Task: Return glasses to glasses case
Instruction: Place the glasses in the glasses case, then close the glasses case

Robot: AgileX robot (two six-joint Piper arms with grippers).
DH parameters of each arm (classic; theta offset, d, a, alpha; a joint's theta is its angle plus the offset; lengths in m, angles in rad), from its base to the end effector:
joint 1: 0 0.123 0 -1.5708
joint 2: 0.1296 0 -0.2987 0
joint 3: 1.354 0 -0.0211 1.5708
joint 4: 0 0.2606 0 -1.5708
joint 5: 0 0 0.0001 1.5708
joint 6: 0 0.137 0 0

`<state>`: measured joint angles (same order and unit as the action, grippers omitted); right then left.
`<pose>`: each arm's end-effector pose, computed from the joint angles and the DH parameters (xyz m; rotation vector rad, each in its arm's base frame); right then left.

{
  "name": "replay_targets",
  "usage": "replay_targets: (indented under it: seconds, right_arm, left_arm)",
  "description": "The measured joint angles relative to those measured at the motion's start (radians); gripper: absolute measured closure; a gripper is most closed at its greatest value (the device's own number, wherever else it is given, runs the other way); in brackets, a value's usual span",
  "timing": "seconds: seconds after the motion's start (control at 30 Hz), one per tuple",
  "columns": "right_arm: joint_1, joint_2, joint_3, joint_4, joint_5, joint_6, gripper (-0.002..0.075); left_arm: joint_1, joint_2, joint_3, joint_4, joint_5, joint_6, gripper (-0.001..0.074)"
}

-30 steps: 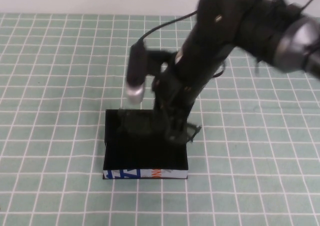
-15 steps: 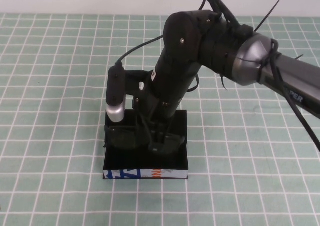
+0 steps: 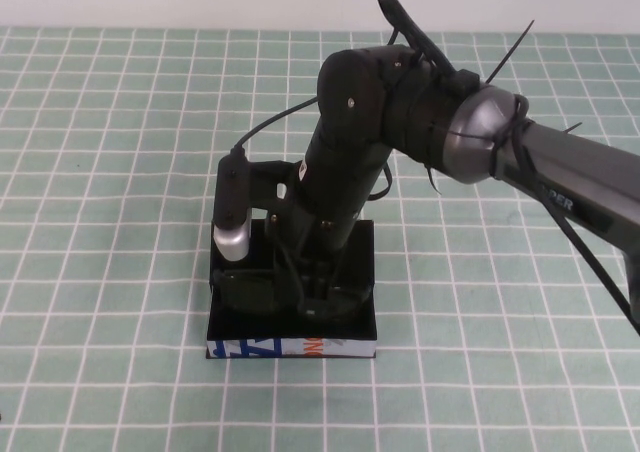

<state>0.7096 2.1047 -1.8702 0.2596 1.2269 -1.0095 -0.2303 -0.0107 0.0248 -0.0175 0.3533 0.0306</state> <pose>0.3366 0.3327 0.2108 -2.1305 1.9576 0.3212 0.0907 -0.0221 0.1605 0.2302 1.8395 -0.1561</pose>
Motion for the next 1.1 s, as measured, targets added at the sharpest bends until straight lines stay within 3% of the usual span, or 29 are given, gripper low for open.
replay_targets:
  seconds: [0.23, 0.57, 0.73, 0.83, 1.0, 1.1]
  right_arm:
    - [0.0, 0.004, 0.0, -0.017, 0.0, -0.002, 0.0603]
    - [0.0, -0.023, 0.0, -0.028, 0.0, -0.002, 0.0589]
    - [0.0, -0.112, -0.032, -0.03, 0.002, 0.038, 0.0656]
    - [0.0, -0.164, -0.094, -0.025, 0.005, 0.088, 0.0712]
    - [0.0, -0.254, -0.206, 0.037, 0.013, 0.141, 0.0734]
    - [0.0, -0.305, -0.246, 0.062, 0.02, 0.148, 0.0736]
  left_arm:
    - [0.0, 0.0, 0.0, 0.0, 0.0, 0.0, 0.0737]
    - [0.0, 0.0, 0.002, -0.002, -0.064, 0.0, 0.0737]
    - [0.0, 0.0, 0.002, -0.002, -0.318, -0.045, 0.0737]
    - [0.0, 0.0, 0.002, -0.002, -0.525, -0.154, 0.0737]
    - [0.0, -0.002, 0.002, -0.004, -0.928, -0.225, 0.0737]
    - [0.0, -0.002, -0.054, 0.006, -0.982, -0.261, 0.0737]
